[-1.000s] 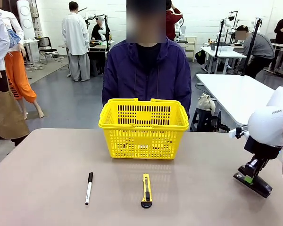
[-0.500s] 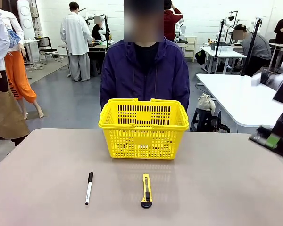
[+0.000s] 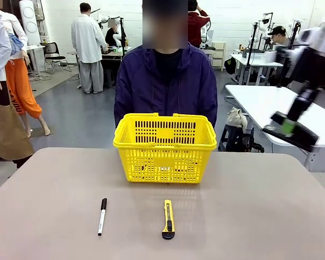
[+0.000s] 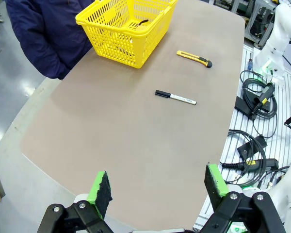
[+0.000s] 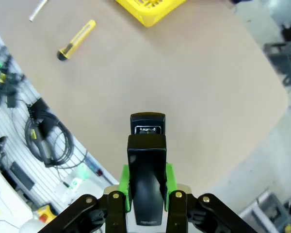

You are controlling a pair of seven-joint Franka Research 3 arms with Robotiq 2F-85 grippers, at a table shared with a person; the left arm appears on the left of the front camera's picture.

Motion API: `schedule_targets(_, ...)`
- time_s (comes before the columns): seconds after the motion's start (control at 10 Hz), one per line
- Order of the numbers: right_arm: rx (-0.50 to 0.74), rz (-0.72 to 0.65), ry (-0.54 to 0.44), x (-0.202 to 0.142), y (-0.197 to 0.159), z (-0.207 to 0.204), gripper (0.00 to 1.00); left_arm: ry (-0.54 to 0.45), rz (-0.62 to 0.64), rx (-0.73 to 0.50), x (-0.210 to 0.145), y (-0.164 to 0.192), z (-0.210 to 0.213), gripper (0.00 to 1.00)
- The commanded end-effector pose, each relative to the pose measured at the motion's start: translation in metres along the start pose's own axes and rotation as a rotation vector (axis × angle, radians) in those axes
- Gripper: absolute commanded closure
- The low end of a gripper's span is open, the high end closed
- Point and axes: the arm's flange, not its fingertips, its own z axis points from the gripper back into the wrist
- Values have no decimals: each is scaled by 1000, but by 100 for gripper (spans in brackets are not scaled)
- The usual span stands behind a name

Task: Place the items the person wants into the basket.
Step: Pick up the item the person points to and place it in the Market Basket.

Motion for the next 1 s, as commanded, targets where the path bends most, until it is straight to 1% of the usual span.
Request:
schedule_targets(0.0,54,90,-36,68,16,12,86,-21,-22,-1,-2,1,1,0)
schedule_targets(0.1,52,121,-37,107,27,8,86,-21,-22,-1,-2,1,1,0)
schedule_targets(0.2,63,128,-81,140,31,4,86,-21,-22,-1,-2,1,1,0)
schedule_targets(0.4,80,97,-119,193,20,-15,86,-21,-22,-1,-2,1,1,0)
schedule_targets(0.6,98,81,-160,217,7,-32,86,-21,-22,-1,-2,1,1,0)
schedule_targets(0.7,111,73,-167,221,1,-39,86,-21,-22,-1,-2,1,1,0)
schedule_targets(0.8,138,64,-175,219,-4,-41,86,-21,-22,-1,-2,1,1,0)
schedule_targets(0.9,147,63,-174,207,-6,-38,86,-21,-22,-1,-2,1,1,0)
